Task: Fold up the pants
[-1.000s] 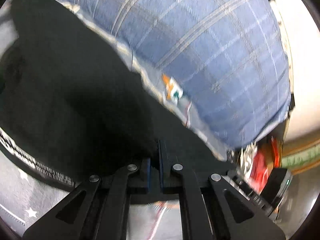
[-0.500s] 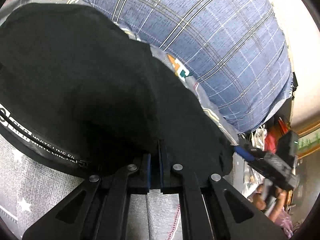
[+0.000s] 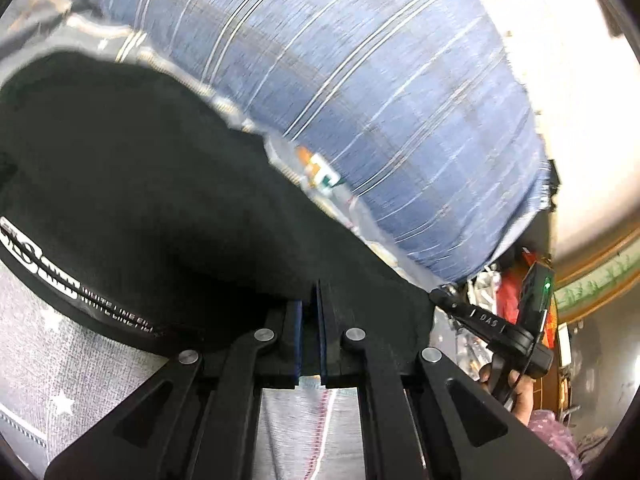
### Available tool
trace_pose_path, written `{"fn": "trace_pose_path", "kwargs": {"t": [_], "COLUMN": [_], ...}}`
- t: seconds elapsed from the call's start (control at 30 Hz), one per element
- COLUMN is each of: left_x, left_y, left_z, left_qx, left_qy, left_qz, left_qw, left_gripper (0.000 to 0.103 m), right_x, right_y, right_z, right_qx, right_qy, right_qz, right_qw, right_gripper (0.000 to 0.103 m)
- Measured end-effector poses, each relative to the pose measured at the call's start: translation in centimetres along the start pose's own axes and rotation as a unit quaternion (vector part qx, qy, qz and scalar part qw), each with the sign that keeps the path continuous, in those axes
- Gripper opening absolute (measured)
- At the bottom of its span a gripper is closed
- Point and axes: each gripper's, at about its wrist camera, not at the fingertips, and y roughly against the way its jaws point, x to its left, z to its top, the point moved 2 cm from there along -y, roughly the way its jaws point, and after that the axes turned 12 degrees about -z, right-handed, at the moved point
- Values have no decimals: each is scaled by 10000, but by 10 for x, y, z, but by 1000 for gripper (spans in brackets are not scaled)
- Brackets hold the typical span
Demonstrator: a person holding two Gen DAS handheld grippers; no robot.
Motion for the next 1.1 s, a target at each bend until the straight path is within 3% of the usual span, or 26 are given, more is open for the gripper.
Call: {"fn": "trace_pose_path", "kwargs": {"t": [0.1,0.23,0.37,0.5,0.53,0.67,0.77,0.8,0.83,1.03,1.1], "left_x": [-7,6,19,15,15,17,23,24,22,-5,-11], "left_y": [-2,-25,-35,-34,-34,-33,-34,-34,-32,-11,-11], "left_z": [-2,-10,-22,-25,-25,-25,-26,-26,-26,-22,-22], "left_qx": [4,496,805,814,819,841,891,886,853,399,386], "left_qy": [-187,-82,123,-44,-42,-39,73,94,110,-243,-336], "left_qz": [55,389,523,632,636,808,811,771,659,-26,-89], "left_qw": [9998,9980,9953,9947,9946,9932,9927,9930,9941,9989,9986], "left_gripper": [4,4,4,4,4,4,4,4,4,3,3], "right_x": [-5,-9,-8,-10,-9,-3,-1,4,6,-8,-18], "right_y": [7,-21,-37,-29,-30,-45,-44,-42,-40,-1,13], "right_z": [2,0,-6,-7,-7,-12,-15,-16,-16,3,10], "right_qx": [-17,296,683,655,705,984,1002,957,949,210,-56], "right_qy": [-66,-227,-294,-425,-397,-243,-109,46,109,-172,-318], "right_qz": [161,24,174,536,566,339,227,162,130,225,221], "right_qw": [9998,9993,9971,9955,9951,9943,9946,9953,9953,9994,9992], "right_gripper": [2,4,8,42,43,41,35,24,4,2,2]}}
